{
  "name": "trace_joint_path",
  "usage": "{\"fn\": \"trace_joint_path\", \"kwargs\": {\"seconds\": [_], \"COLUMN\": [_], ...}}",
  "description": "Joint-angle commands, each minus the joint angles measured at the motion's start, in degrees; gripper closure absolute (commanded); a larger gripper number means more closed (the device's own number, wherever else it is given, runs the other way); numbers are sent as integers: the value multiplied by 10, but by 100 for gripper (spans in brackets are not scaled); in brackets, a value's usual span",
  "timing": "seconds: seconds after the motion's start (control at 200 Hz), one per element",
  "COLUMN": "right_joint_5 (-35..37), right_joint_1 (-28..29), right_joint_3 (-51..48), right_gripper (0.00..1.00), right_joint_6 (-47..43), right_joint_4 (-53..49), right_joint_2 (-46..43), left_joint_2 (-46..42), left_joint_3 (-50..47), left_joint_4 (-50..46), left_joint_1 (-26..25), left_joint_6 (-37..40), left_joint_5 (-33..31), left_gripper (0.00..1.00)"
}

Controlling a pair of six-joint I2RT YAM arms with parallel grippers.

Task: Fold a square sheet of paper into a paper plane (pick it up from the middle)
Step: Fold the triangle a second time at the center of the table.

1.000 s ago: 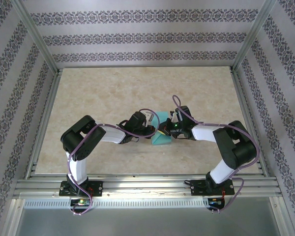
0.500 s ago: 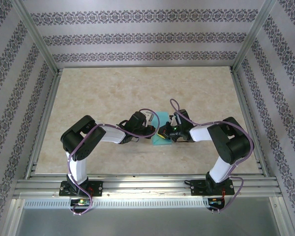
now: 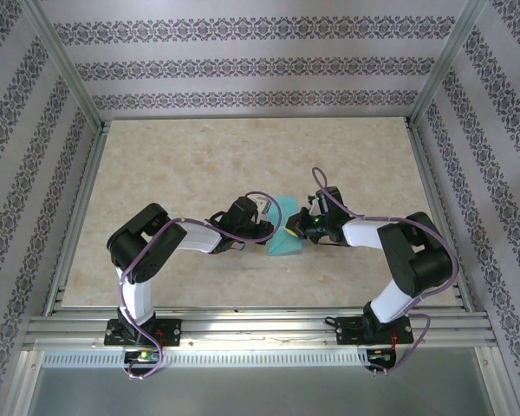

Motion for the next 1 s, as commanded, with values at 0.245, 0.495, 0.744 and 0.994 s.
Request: {"fn": "trace_joint_path", "kwargs": {"seconds": [0.245, 0.495, 0.744, 0.994], "right_joint_5": [39, 9, 23, 66], "right_joint_1": [-2, -19, -30, -46], "right_joint_3": [-8, 31, 52, 18], "right_gripper": [100, 100, 100, 100], "right_joint_6": [-13, -23, -32, -23], "right_joint_4": [-60, -80, -103, -99], "right_joint_2": [34, -16, 33, 51], "left_joint_2": [6, 5, 5, 4], "left_joint_3": [-11, -10, -10, -11], "left_joint_4": [-24, -25, -25, -27], "left_joint_1": [7, 7, 7, 7], "left_joint_6": [-3, -3, -3, -1], "left_joint_5": [-2, -3, -1, -3], "left_gripper": [100, 100, 100, 100]}}
